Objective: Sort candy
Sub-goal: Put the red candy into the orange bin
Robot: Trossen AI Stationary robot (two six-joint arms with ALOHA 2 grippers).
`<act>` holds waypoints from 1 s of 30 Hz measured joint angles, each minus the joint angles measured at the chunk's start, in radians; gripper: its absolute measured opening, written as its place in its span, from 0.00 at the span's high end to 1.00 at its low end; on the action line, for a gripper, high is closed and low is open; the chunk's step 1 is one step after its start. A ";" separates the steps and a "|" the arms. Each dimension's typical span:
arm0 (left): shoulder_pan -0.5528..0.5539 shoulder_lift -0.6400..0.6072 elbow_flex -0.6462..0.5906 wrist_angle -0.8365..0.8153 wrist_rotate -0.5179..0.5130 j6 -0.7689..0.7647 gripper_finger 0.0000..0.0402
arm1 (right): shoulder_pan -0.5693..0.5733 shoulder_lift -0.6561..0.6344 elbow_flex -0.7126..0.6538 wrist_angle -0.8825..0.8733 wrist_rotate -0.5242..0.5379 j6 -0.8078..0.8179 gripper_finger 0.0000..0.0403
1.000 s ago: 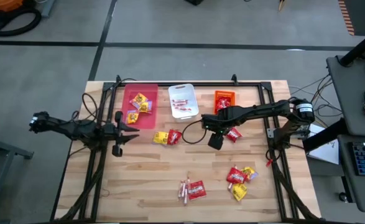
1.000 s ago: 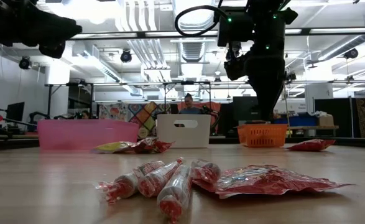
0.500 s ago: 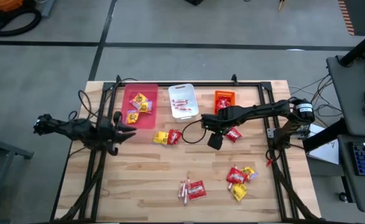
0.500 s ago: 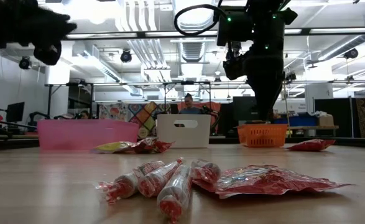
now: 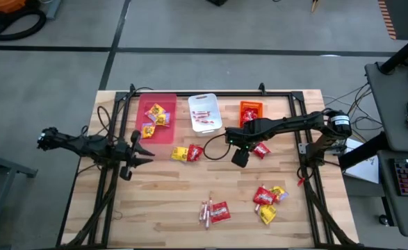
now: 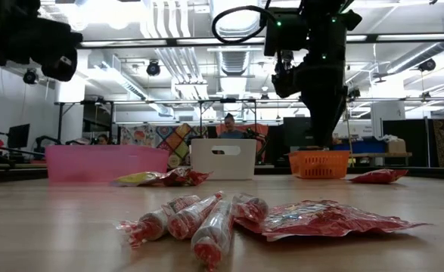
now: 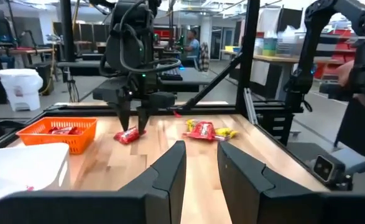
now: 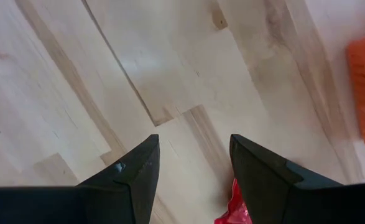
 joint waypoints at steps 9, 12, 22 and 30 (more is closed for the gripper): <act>0.000 -0.037 -0.070 0.060 -0.077 -0.001 0.81 | -0.037 0.000 -0.085 -0.127 0.012 0.174 0.54; 0.001 -0.044 -0.073 0.063 -0.124 -0.004 0.81 | -0.045 0.000 -0.145 -0.124 0.011 0.197 0.54; 0.000 -0.047 -0.073 0.101 -0.153 -0.002 0.81 | -0.047 -0.005 -0.289 0.022 0.011 0.214 0.54; 0.000 -0.047 -0.073 0.101 -0.239 -0.002 0.81 | -0.046 -0.004 -0.292 0.043 0.021 0.197 0.73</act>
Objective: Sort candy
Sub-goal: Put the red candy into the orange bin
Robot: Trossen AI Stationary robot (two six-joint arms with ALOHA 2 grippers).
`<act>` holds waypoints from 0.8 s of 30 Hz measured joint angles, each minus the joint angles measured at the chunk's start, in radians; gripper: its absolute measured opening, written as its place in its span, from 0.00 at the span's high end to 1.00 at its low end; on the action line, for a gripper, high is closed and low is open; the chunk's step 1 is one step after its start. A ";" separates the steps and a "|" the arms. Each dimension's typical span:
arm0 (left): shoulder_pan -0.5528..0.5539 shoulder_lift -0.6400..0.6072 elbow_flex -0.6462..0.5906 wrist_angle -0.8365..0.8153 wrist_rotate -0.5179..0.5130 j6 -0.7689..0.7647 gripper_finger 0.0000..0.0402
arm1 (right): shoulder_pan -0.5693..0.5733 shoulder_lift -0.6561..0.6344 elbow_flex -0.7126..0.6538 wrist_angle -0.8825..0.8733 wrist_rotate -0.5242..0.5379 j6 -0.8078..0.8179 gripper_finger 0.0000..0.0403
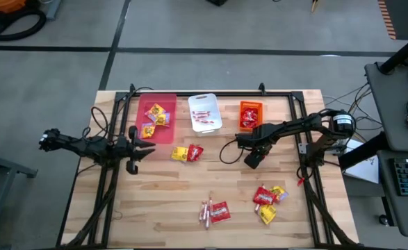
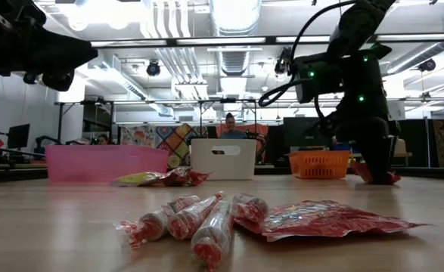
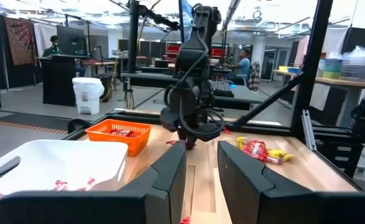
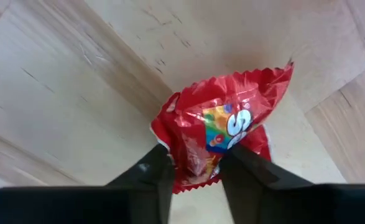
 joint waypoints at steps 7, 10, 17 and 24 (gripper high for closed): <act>0.000 0.001 0.000 0.000 -0.010 -0.013 0.81 | -0.001 -0.002 0.048 -0.057 0.022 -0.030 0.95; 0.000 0.006 0.000 -0.001 -0.024 -0.018 0.81 | -0.002 -0.021 0.083 -0.099 0.008 -0.057 0.97; 0.000 0.008 0.000 -0.001 -0.026 -0.019 0.81 | 0.000 -0.120 0.174 -0.110 -0.114 -0.134 0.97; 0.000 0.008 0.000 -0.001 -0.026 -0.019 0.81 | -0.014 -0.201 0.277 -0.021 -0.051 -0.217 0.97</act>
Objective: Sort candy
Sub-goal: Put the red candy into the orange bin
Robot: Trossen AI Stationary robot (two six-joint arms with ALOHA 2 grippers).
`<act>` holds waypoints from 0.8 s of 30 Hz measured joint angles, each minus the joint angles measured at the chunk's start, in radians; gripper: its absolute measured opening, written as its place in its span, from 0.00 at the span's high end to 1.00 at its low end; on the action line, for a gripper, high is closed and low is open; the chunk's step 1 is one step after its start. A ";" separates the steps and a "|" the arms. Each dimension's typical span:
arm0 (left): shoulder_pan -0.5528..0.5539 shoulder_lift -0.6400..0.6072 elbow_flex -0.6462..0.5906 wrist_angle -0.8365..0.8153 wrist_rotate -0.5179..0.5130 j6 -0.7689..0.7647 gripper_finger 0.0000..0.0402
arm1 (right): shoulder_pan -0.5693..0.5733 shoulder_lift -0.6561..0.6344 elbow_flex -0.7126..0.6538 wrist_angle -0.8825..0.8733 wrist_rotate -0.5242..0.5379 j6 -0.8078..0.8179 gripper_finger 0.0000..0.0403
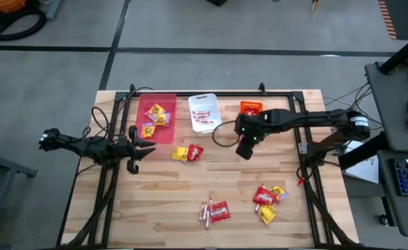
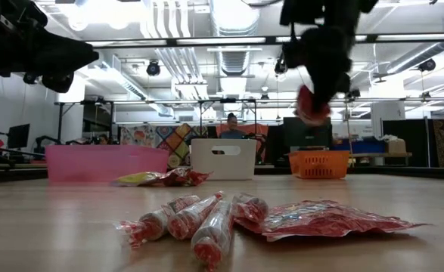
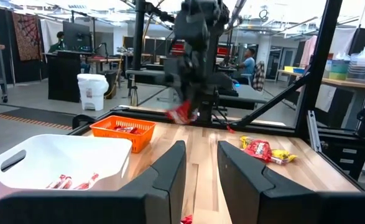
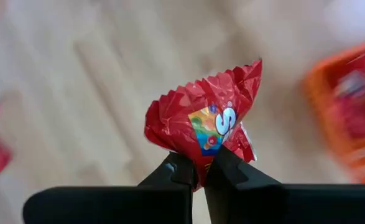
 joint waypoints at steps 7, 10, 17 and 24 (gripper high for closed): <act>0.000 0.001 0.000 0.000 0.000 0.000 0.81 | -0.094 0.009 0.078 -0.017 0.104 -0.097 0.97; 0.000 0.001 0.000 -0.001 0.000 0.000 0.81 | -0.163 0.026 0.080 -0.023 0.120 -0.137 0.97; 0.000 0.002 0.000 0.000 0.000 -0.004 0.81 | -0.344 0.079 0.079 -0.034 0.130 -0.211 0.97; 0.000 0.002 0.000 0.000 0.000 -0.004 0.81 | -0.472 0.179 0.078 -0.016 0.147 -0.265 0.97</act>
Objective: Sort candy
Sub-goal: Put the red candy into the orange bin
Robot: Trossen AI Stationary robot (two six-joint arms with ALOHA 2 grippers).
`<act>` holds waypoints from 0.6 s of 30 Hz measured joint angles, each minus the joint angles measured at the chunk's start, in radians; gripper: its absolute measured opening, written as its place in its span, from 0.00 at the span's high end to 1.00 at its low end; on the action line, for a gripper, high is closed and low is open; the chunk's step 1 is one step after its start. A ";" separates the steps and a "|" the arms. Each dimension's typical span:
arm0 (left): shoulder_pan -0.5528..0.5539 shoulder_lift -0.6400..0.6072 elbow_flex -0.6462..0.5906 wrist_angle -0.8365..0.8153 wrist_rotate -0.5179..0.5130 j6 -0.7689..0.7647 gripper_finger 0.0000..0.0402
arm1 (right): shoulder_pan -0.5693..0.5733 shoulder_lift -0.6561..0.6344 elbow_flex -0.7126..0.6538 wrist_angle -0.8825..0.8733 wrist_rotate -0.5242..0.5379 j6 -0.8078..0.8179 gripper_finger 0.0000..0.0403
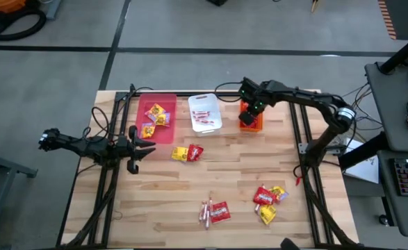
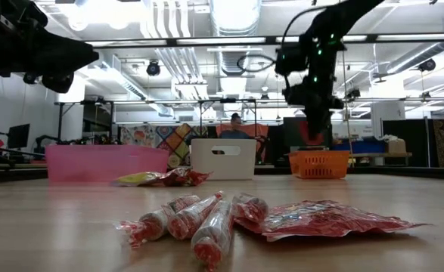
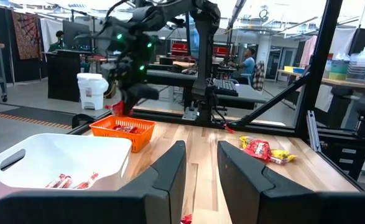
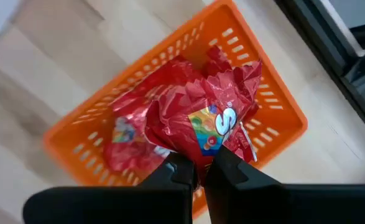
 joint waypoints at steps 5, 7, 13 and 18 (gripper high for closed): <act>0.000 0.000 0.000 0.000 0.000 0.000 0.81 | -0.017 0.061 0.000 0.029 -0.003 -0.036 0.97; 0.000 0.000 0.000 0.000 0.000 0.000 0.81 | -0.018 0.078 0.000 0.028 -0.003 -0.039 0.96; 0.000 0.000 0.000 0.000 0.000 -0.004 0.81 | -0.018 0.087 0.000 0.037 -0.002 -0.042 0.80; 0.000 0.000 0.000 0.000 -0.013 -0.014 0.81 | -0.021 0.074 0.001 0.054 -0.002 -0.035 0.67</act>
